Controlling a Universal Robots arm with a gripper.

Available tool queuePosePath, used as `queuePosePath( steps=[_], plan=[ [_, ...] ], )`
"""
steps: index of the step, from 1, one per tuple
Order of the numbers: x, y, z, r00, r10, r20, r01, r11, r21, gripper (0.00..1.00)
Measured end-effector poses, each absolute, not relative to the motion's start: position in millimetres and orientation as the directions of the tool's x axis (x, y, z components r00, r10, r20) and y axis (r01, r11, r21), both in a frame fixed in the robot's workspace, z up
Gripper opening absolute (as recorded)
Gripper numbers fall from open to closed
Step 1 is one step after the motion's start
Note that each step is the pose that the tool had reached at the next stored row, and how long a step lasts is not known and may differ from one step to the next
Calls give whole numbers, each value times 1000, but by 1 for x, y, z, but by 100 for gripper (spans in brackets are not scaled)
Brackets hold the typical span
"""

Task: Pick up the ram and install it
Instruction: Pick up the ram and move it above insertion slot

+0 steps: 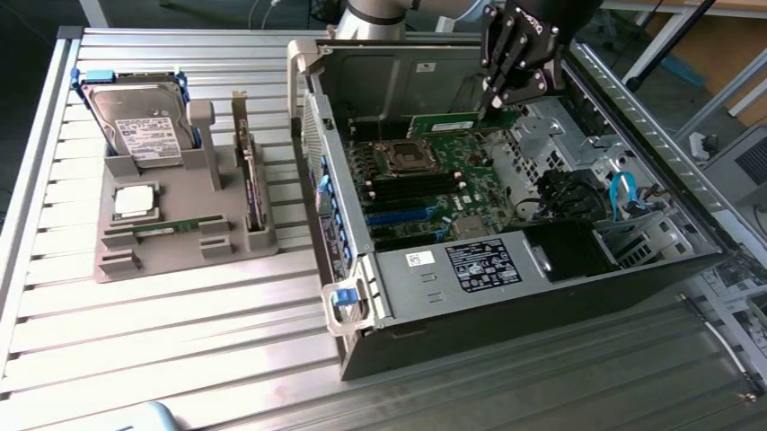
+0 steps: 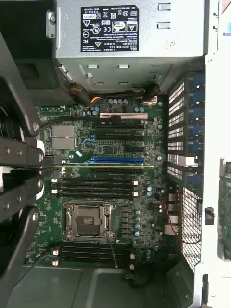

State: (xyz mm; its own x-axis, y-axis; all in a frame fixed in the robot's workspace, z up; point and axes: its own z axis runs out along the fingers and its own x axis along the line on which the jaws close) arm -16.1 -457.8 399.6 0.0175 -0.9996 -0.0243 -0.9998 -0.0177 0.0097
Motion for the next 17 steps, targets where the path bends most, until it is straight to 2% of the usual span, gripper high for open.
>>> queuePosePath(
  steps=[17],
  plan=[
    [-16,-458,394,17,-1000,-25,-1000,-18,10,12]
  ],
)
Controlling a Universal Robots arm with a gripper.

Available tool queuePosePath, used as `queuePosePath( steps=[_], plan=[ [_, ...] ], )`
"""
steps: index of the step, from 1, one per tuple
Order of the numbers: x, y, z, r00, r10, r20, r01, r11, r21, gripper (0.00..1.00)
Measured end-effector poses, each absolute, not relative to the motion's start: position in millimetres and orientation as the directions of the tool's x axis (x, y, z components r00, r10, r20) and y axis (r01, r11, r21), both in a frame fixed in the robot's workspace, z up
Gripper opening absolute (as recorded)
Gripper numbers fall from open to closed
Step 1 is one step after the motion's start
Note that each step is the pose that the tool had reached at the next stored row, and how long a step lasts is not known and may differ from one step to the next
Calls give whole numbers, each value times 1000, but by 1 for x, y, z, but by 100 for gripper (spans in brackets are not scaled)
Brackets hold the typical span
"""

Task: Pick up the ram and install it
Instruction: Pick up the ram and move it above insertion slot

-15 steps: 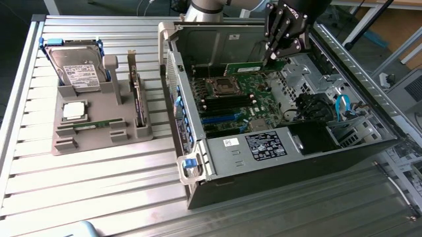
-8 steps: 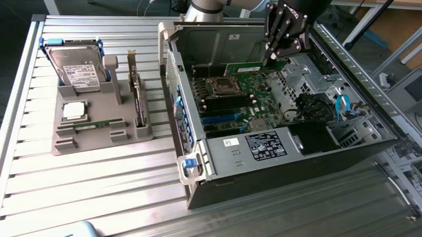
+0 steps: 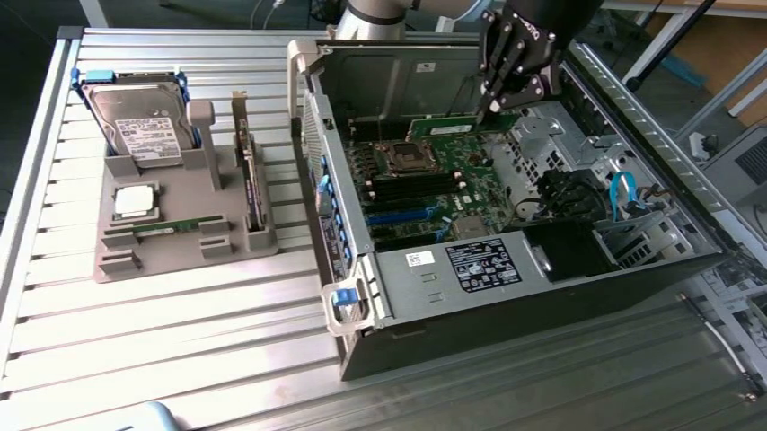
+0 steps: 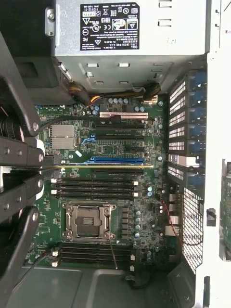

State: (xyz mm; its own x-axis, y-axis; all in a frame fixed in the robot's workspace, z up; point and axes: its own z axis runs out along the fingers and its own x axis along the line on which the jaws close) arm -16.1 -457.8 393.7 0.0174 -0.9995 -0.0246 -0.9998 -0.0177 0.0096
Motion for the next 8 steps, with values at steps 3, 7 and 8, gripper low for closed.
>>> queuePosePath(
  steps=[3,7,8],
  plan=[
    [-16,-458,390,17,-1000,-25,-1000,-18,10,12],
    [-16,-458,386,17,-1000,-25,-1000,-18,10,12],
    [-16,-458,385,17,-1000,-24,-1000,-18,10,12]
  ],
)
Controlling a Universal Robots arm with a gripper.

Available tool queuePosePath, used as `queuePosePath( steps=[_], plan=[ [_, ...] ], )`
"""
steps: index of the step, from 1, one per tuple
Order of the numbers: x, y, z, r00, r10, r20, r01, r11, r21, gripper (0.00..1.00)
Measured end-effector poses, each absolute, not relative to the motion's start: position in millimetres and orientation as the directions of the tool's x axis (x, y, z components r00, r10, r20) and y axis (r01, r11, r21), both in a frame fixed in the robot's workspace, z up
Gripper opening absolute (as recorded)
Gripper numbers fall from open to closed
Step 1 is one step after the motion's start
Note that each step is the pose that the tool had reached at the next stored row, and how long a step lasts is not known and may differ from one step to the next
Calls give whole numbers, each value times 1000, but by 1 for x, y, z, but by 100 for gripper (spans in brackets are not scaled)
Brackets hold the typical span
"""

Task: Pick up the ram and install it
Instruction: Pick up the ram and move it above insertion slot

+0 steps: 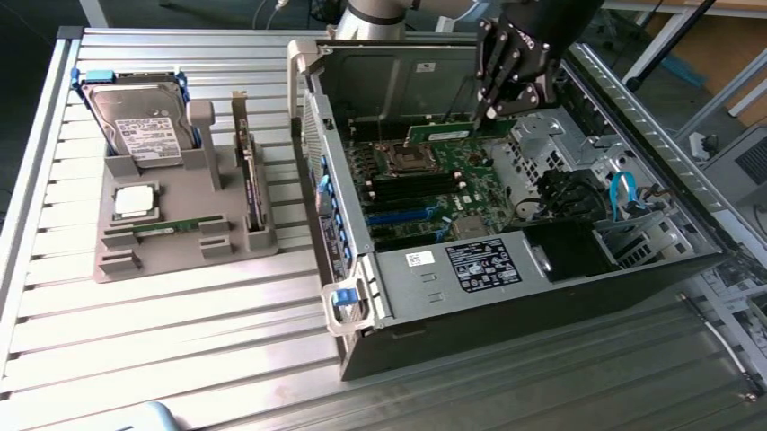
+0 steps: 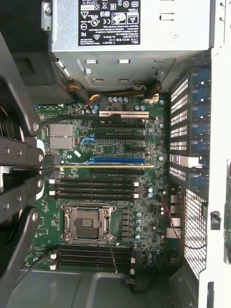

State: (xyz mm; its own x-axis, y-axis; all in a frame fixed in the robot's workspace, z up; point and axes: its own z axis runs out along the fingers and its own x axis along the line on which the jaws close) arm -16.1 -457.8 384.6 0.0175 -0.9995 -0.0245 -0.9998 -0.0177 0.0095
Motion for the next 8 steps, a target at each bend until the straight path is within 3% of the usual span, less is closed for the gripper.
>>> queuePosePath(
  steps=[8],
  plan=[
    [-16,-458,381,17,-1000,-25,-1000,-18,9,12]
  ],
)
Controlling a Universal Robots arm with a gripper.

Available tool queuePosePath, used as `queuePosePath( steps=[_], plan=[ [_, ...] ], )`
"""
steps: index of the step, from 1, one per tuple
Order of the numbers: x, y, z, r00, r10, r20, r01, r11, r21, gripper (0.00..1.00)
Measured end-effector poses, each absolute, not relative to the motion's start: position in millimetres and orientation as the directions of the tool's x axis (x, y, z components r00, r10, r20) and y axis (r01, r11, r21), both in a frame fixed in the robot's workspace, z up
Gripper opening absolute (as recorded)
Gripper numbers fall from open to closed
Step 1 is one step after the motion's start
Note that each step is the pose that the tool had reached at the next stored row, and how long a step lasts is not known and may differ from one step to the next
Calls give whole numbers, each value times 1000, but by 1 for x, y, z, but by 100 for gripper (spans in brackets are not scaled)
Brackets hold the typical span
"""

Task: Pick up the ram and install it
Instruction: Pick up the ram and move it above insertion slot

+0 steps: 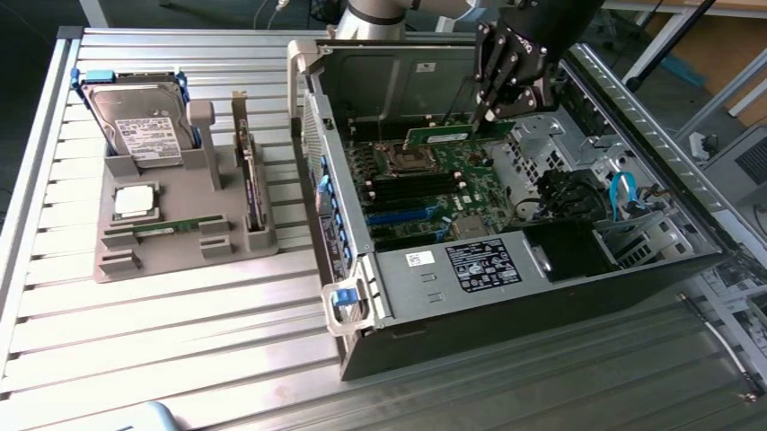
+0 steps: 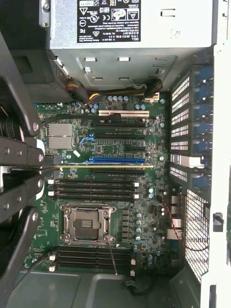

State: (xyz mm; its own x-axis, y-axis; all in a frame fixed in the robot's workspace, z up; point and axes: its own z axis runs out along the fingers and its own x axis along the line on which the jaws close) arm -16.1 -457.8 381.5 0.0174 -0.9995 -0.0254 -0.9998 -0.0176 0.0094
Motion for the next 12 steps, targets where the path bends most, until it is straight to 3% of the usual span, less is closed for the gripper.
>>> queuePosePath(
  steps=[12],
  plan=[
    [-16,-453,380,17,-1000,-25,-1000,-18,9,12]
  ],
)
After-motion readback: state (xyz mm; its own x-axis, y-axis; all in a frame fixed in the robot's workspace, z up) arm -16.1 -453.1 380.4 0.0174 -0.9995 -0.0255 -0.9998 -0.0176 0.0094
